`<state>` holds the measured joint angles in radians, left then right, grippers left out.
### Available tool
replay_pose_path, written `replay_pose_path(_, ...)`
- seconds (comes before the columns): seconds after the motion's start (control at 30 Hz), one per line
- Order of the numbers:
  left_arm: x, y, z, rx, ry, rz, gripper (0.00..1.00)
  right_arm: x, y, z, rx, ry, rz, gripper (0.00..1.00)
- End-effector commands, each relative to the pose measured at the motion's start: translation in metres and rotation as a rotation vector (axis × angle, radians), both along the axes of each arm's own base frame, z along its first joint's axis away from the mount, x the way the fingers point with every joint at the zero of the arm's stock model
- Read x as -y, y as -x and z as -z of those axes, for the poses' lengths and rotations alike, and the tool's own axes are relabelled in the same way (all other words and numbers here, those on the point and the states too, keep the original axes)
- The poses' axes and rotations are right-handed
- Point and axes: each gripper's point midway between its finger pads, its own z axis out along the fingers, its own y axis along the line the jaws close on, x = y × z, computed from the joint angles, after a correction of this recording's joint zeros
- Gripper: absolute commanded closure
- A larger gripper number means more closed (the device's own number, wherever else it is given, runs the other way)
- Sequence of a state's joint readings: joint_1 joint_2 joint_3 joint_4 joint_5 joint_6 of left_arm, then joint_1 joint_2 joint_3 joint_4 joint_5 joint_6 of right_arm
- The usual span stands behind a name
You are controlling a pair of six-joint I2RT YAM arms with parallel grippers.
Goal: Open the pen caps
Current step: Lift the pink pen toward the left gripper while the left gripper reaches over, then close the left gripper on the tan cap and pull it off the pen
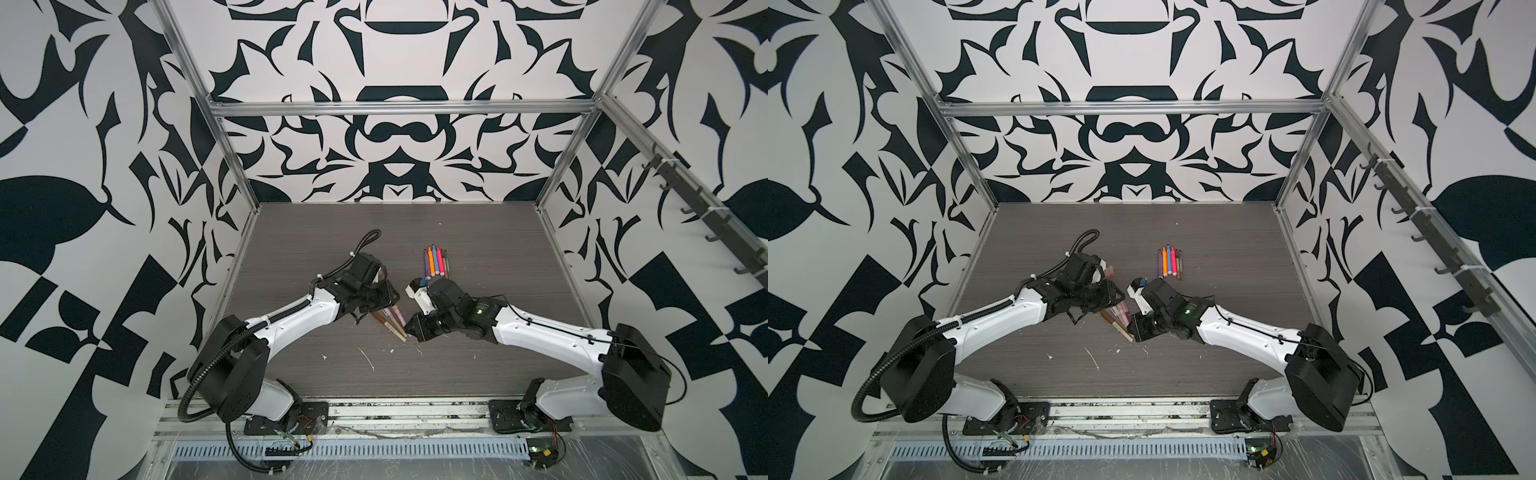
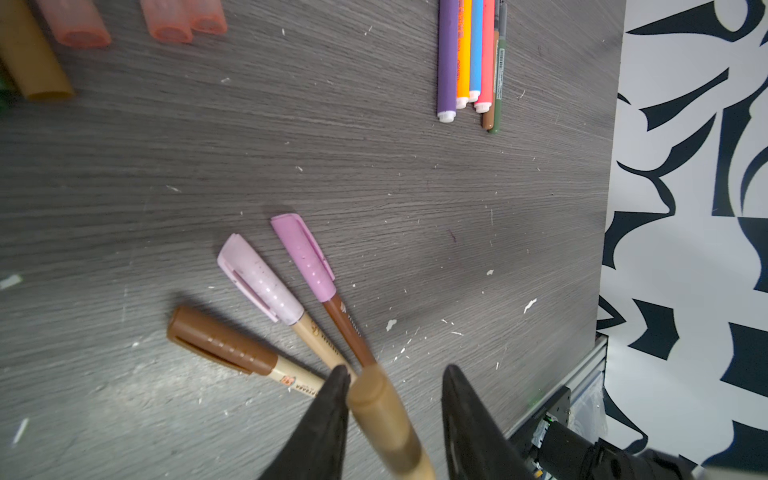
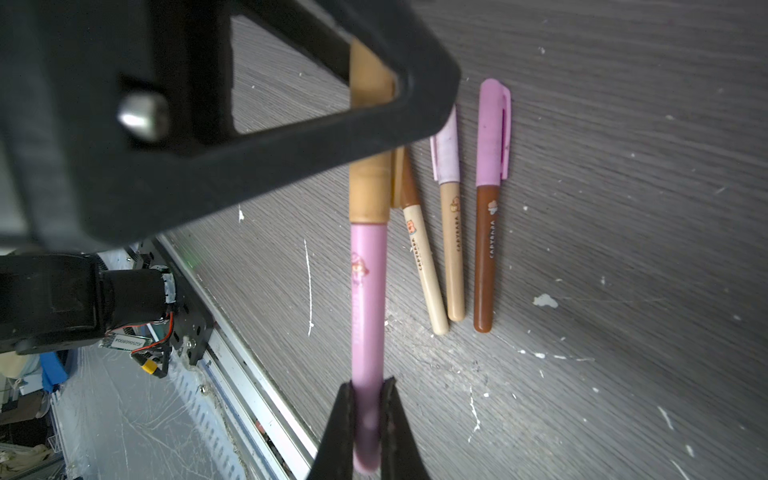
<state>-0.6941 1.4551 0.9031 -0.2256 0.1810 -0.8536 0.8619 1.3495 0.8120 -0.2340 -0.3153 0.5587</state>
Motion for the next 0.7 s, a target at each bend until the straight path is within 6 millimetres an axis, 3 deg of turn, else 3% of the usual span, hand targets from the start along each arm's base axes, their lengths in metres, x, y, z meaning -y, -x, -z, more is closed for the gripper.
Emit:
replay_pose_path(0.0, 0.005, -0.007, -0.009, 0.020, 0.010, -0.011, 0.61, -0.002, -0.001, -0.014, 0.023, -0.032, 0.008, 1.00)
replay_pose_path(0.3, 0.006, -0.006, -0.010, 0.027, 0.009, -0.010, 0.67, 0.000, -0.002, -0.017, 0.031, -0.037, 0.023, 1.00)
replay_pose_path(0.47, 0.009, -0.004, -0.013, 0.031, 0.026, 0.002, 0.87, 0.001, -0.002, -0.017, 0.030, -0.039, 0.035, 1.00)
replay_pose_path(0.67, 0.010, -0.002, -0.017, 0.039, 0.054, 0.005, 0.97, 0.010, -0.007, -0.017, 0.055, -0.022, 0.082, 0.73)
